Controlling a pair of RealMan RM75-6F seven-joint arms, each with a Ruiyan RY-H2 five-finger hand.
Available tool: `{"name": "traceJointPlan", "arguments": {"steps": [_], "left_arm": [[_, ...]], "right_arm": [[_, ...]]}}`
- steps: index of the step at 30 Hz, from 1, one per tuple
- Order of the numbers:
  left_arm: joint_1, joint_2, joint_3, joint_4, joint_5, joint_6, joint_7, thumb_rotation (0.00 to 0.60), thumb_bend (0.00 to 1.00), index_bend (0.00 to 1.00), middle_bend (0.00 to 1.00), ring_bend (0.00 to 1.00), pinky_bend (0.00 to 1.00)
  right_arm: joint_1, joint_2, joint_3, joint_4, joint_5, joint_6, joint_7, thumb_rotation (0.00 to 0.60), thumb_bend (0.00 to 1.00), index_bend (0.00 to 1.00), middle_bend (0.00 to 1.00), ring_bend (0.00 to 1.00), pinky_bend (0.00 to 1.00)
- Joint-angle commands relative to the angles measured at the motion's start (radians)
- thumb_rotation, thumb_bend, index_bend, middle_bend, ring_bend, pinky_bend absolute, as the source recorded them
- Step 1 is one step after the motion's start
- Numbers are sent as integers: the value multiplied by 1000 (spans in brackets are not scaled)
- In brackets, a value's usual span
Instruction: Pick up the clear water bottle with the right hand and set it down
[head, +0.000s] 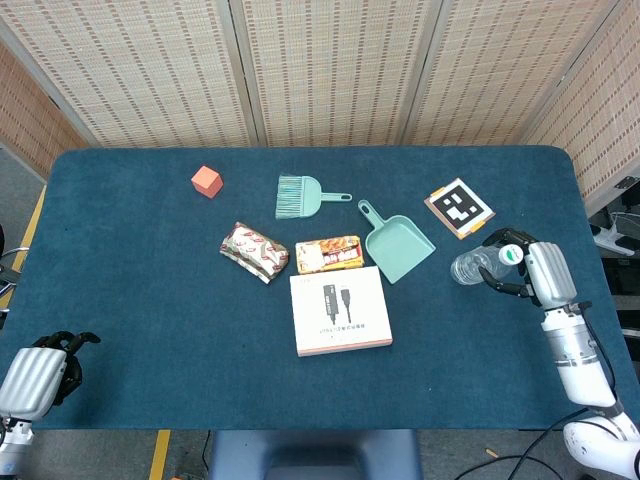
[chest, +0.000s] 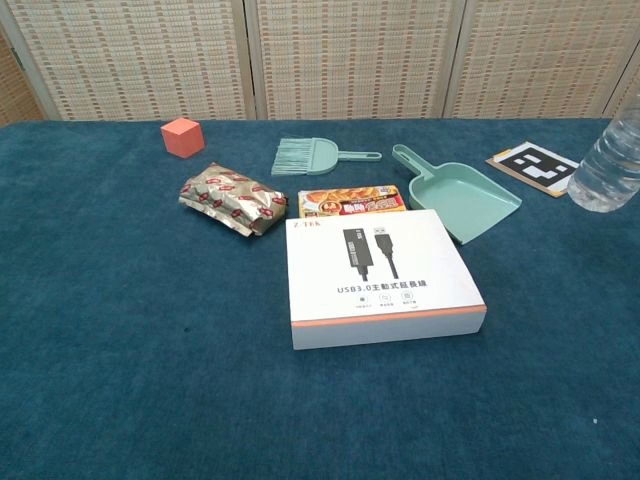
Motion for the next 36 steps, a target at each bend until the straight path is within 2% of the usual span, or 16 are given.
{"name": "traceJointPlan", "arguments": {"steps": [1, 3, 5, 8, 10, 12, 14, 15, 17, 22, 29, 32, 36], "left_arm": [[-1, -1, 1, 0, -1, -3, 2, 600, 393, 356, 345, 333, 437], [-1, -1, 0, 1, -2, -3, 5, 600, 393, 356, 345, 333, 437], [-1, -2, 0, 0, -3, -3, 6, 600, 393, 356, 345, 333, 438], [0, -1, 0, -1, -3, -2, 5, 600, 393, 357, 346, 334, 437], [0, -1, 0, 0, -2, -1, 4, 600, 393, 356, 346, 333, 437], [0, 0, 0, 0, -1, 0, 2, 600, 393, 356, 346, 333, 437], [0, 0, 0, 0, 0, 1, 2, 600, 393, 356, 346, 333, 437], [1, 0, 0, -1, 0, 2, 2, 600, 393, 357, 346, 333, 437], [1, 1, 0, -1, 1, 3, 2, 600, 393, 357, 346, 333, 437], [1, 1, 0, 0, 0, 3, 1, 600, 392, 356, 350, 333, 437], [0, -1, 0, 0, 1, 1, 4, 600, 394, 357, 352, 333, 437], [1, 0, 0, 0, -1, 1, 2, 600, 392, 356, 352, 333, 437], [1, -1, -1, 4, -12, -7, 2, 600, 393, 357, 354, 333, 437]], "right_arm": [[28, -28, -1, 96, 38, -114, 120, 600, 544, 704, 701, 583, 748], [42, -28, -10, 123, 34, -171, 186, 600, 543, 570, 650, 514, 705], [53, -33, -19, 155, 24, -203, 223, 600, 518, 447, 551, 430, 617], [60, -47, -28, 194, 11, -218, 228, 600, 415, 325, 415, 286, 446], [63, -48, -37, 204, 2, -228, 230, 600, 336, 211, 310, 173, 268], [65, -44, -48, 209, -8, -237, 224, 600, 276, 84, 194, 75, 165], [63, -44, -55, 217, -14, -237, 208, 600, 234, 13, 91, 14, 141], [61, -44, -58, 220, -19, -232, 197, 600, 209, 0, 38, 0, 132], [56, -44, -62, 223, -24, -221, 184, 600, 182, 0, 4, 0, 128], [33, -54, -66, 244, -38, -155, 120, 600, 112, 0, 0, 0, 117], [-21, -35, -60, 221, -50, -28, 35, 600, 74, 0, 0, 0, 98], [-67, -11, -49, 181, -35, 57, -77, 600, 59, 0, 0, 0, 87], [-155, 62, -52, 11, -4, 178, -355, 600, 56, 0, 0, 0, 79]]}}
